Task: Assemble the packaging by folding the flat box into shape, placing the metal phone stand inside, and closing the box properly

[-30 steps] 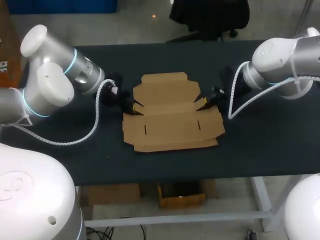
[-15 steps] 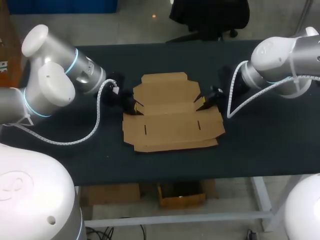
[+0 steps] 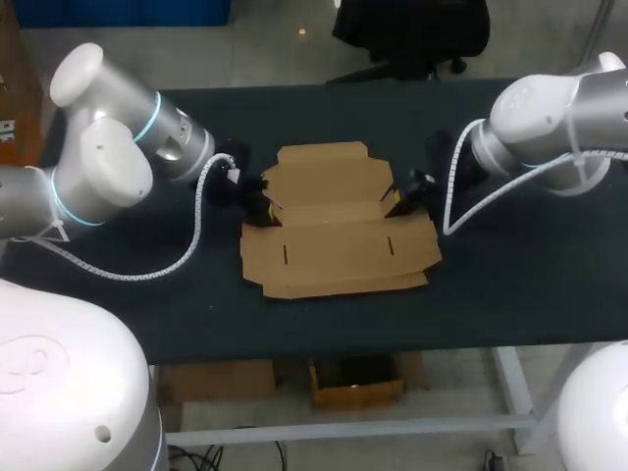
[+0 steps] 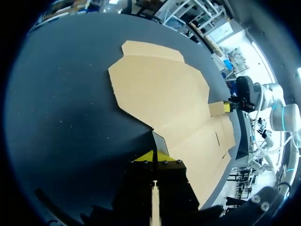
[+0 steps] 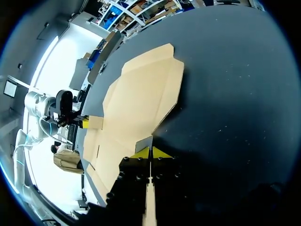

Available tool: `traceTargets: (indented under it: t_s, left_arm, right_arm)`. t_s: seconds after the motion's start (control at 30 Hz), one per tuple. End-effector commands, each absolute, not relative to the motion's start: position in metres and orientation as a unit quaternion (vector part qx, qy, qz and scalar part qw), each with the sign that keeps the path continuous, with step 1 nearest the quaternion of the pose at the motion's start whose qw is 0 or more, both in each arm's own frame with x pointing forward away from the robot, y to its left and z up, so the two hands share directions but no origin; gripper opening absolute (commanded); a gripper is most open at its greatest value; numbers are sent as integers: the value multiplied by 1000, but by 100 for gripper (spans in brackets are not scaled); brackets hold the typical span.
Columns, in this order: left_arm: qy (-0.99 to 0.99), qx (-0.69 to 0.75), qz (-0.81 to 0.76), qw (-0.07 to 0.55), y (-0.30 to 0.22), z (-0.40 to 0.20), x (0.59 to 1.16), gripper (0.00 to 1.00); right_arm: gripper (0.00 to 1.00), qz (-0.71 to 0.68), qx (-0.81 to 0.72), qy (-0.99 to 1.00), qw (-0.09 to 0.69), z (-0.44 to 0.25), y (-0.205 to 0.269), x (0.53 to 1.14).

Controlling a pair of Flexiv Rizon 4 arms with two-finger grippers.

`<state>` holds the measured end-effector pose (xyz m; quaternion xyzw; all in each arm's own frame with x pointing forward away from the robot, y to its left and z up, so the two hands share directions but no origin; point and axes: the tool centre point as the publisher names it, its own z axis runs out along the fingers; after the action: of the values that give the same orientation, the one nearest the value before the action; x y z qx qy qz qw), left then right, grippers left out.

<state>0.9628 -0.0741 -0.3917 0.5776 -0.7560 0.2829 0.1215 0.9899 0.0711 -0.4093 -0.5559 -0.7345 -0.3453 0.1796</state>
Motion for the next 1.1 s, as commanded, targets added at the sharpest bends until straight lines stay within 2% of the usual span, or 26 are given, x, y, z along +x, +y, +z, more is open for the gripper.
traceTargets:
  t_s: [0.03,1.1]
  left_arm:
    - [-758,579,276,117,-81,-391,964,0]
    - [-773,567,265,107,-104,-390,960,0]
  right_arm:
    - [0,-342,-561,-735,171,-407,76,985]
    - [0,-321,-571,-742,142,-406,94,978]
